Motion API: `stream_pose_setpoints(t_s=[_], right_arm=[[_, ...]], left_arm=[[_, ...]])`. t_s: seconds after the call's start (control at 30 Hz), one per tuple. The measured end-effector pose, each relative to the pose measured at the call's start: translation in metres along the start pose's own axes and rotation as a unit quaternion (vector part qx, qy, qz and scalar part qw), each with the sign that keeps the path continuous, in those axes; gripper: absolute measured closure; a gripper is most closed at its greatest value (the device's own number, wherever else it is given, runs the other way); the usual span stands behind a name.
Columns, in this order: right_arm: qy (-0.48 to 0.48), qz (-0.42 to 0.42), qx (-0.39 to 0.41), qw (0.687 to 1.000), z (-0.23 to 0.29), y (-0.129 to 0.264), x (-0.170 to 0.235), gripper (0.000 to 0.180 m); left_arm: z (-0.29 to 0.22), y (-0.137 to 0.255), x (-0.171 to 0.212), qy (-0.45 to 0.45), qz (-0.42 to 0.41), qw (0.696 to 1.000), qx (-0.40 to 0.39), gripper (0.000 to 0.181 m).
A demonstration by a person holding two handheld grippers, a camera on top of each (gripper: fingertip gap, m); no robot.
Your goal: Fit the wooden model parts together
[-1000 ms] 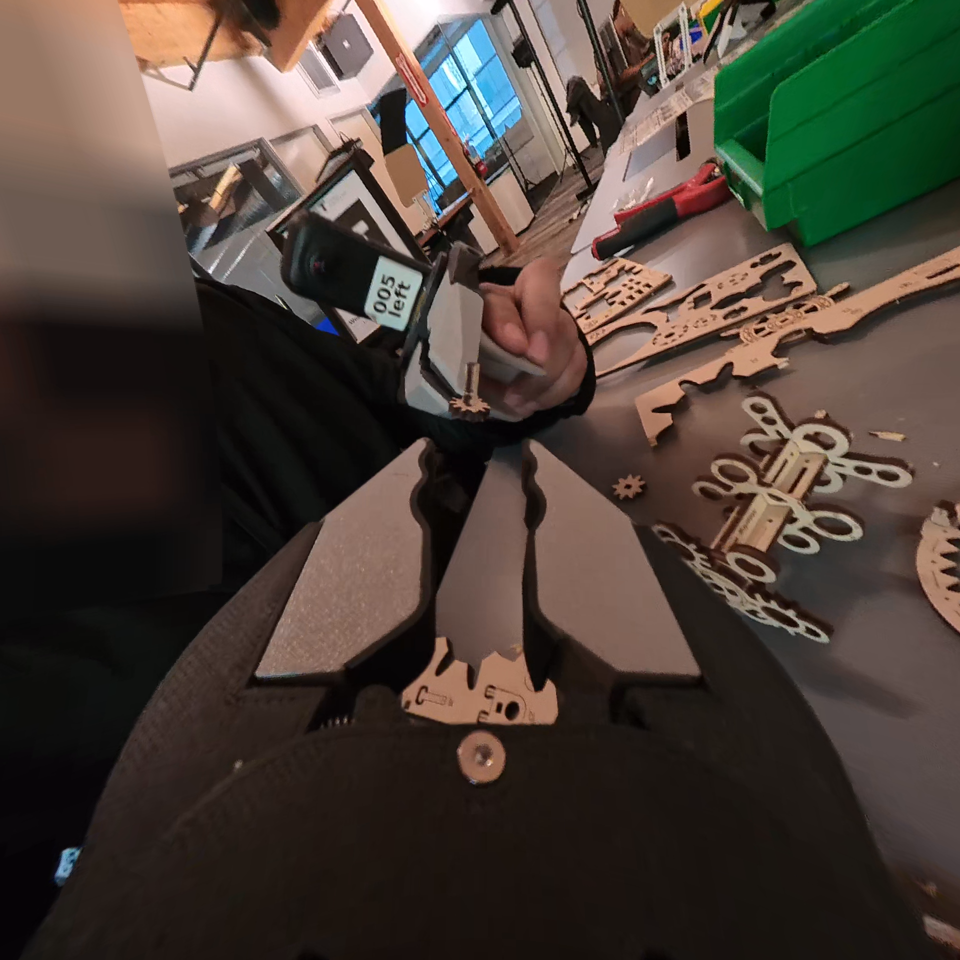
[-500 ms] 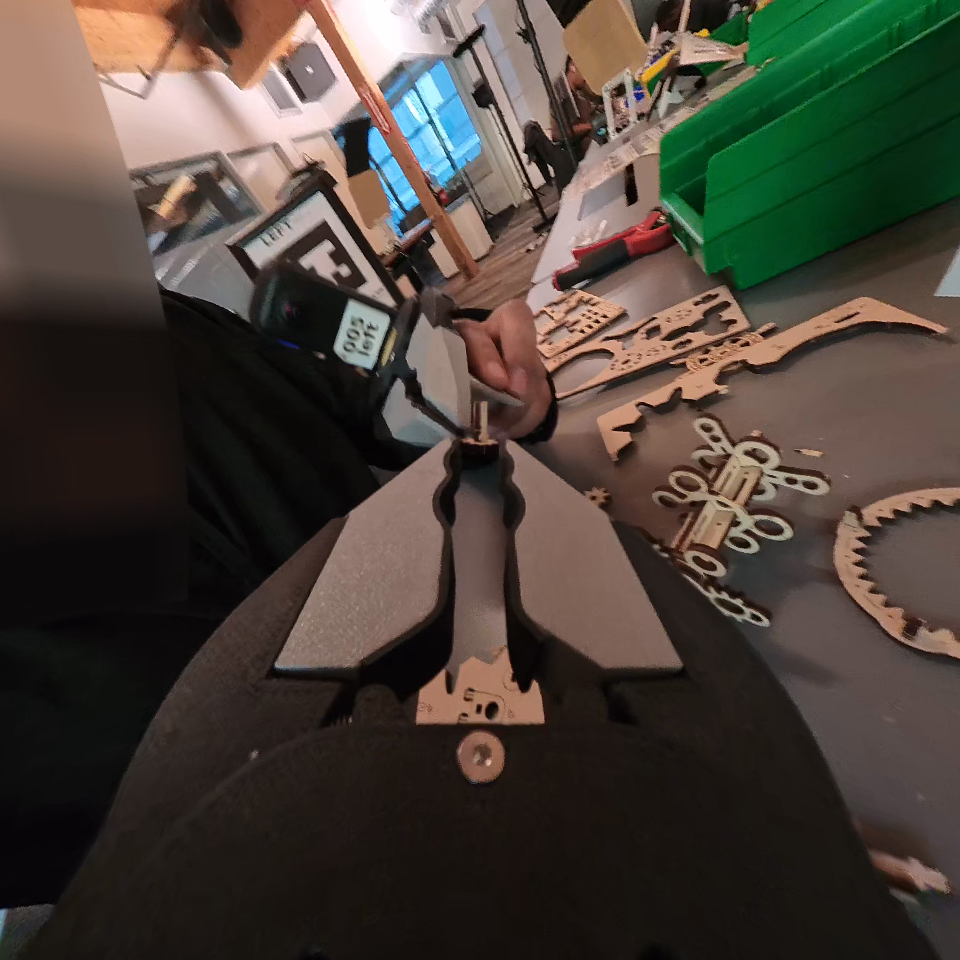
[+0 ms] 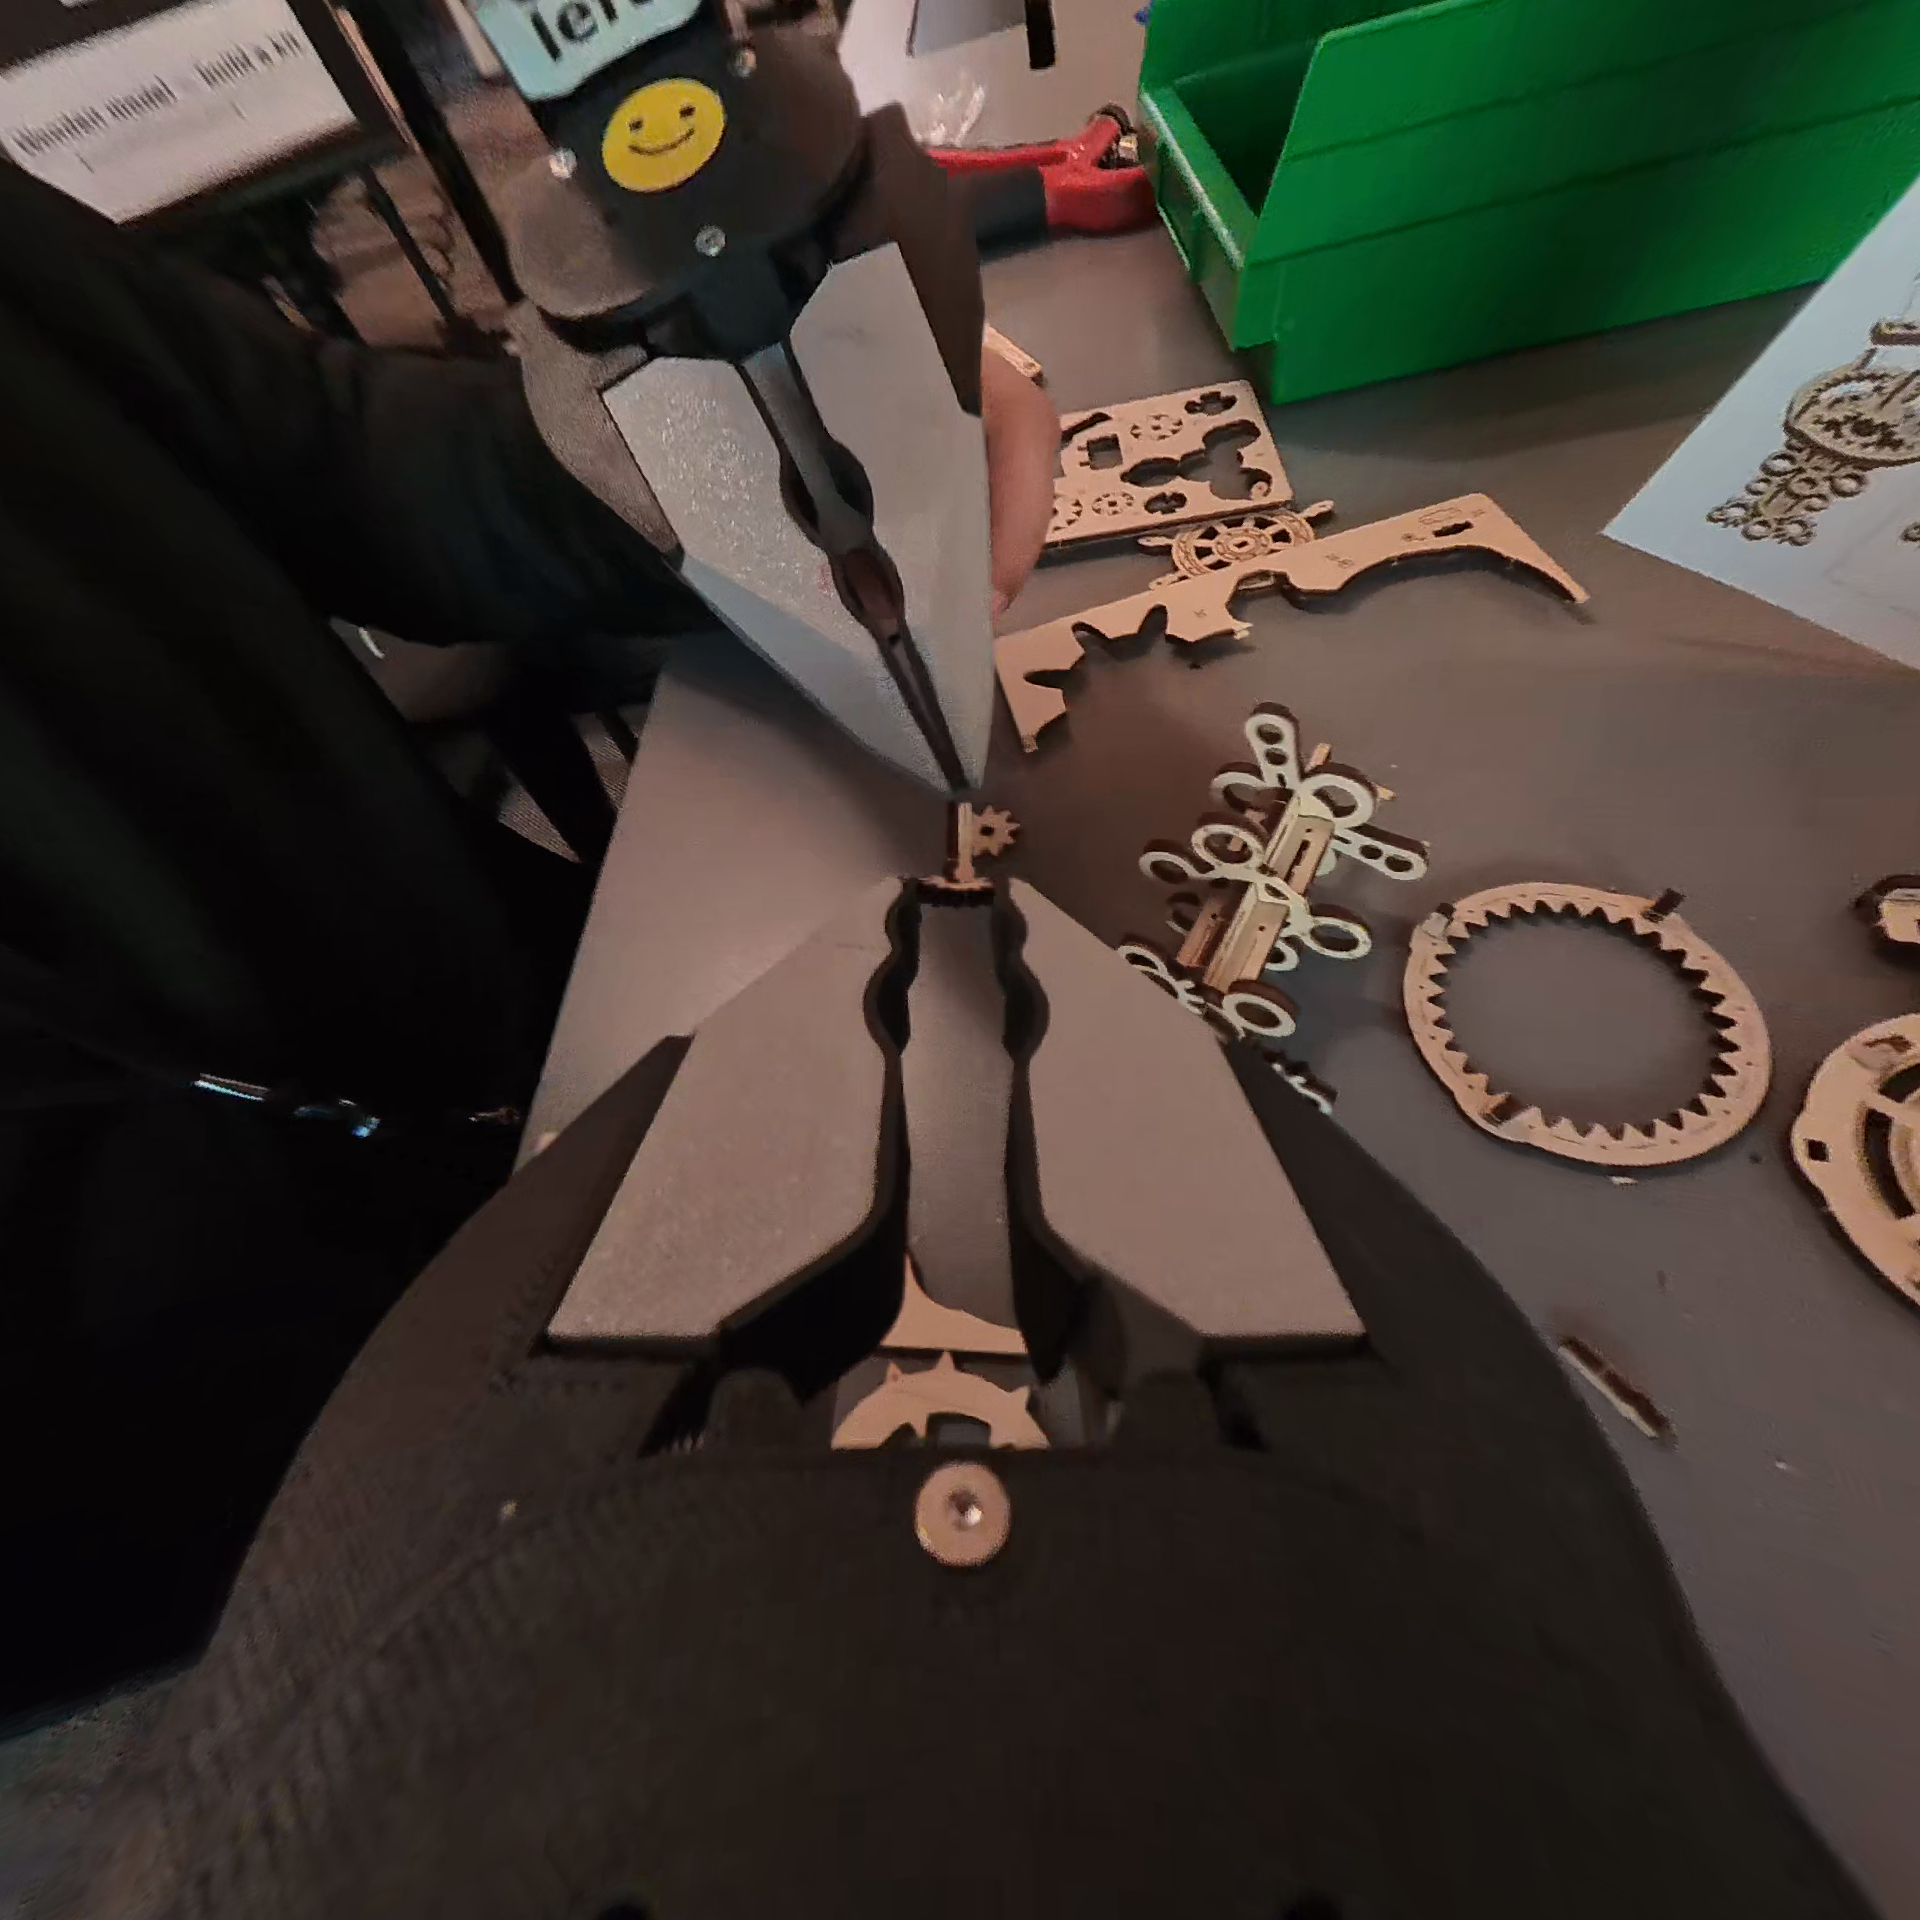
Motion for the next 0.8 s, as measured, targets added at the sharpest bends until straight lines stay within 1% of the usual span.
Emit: stream_pose_setpoints(t_s=[0.13,0.2,0.23,0.33,0.47,0.53,0.6,0.7,0.73,0.8], right_arm=[[0.008,0.021,0.01,1.0,0.0,-0.004,0.003,0.169],[0.009,0.024,0.011,1.0,-0.001,-0.005,0.003,0.169],[0.01,0.025,0.012,1.0,0.0,-0.006,0.003,0.169],[0.012,0.031,0.015,0.999,0.0,-0.006,0.004,0.169],[0.021,0.047,0.03,0.998,0.0,-0.009,0.005,0.169],[0.025,0.043,0.036,0.998,0.001,-0.009,0.003,0.169],[0.028,0.023,0.035,0.999,0.003,-0.006,-0.001,0.169],[0.034,-0.037,0.014,0.999,0.009,0.004,-0.012,0.168],[0.036,-0.054,0.009,0.998,0.01,0.008,-0.015,0.164],[0.034,-0.075,0.015,0.996,0.009,0.015,-0.018,0.155]], left_arm=[[0.002,-0.002,0.004,0.017,0.007,1.0,0.011,0.181],[0.003,-0.004,0.006,0.032,0.018,0.999,0.024,0.169],[0.003,-0.005,0.007,0.039,0.025,0.998,0.033,0.168],[0.003,-0.007,0.009,0.032,0.029,0.998,0.034,0.18],[0.004,-0.01,0.011,0.039,0.032,0.998,0.047,0.18],[0.007,-0.009,0.012,0.059,0.012,0.997,0.057,0.18],[0.01,-0.005,0.011,0.098,-0.024,0.992,0.078,0.18],[0.02,0.003,0.008,0.205,-0.097,0.965,0.135,0.181],[0.025,0.006,0.007,0.244,-0.126,0.949,0.154,0.181],[0.035,0.012,0.005,0.326,-0.189,0.906,0.194,0.181]])
Point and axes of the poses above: each gripper's, where its closed fingertips meet, y back along the fingers, x out of its underside, z = x × y across the jaws, the point moved 9 cm from there along y, back along the fingers, and after that the axes turned 4 degrees about -x, right-handed, at the moved point
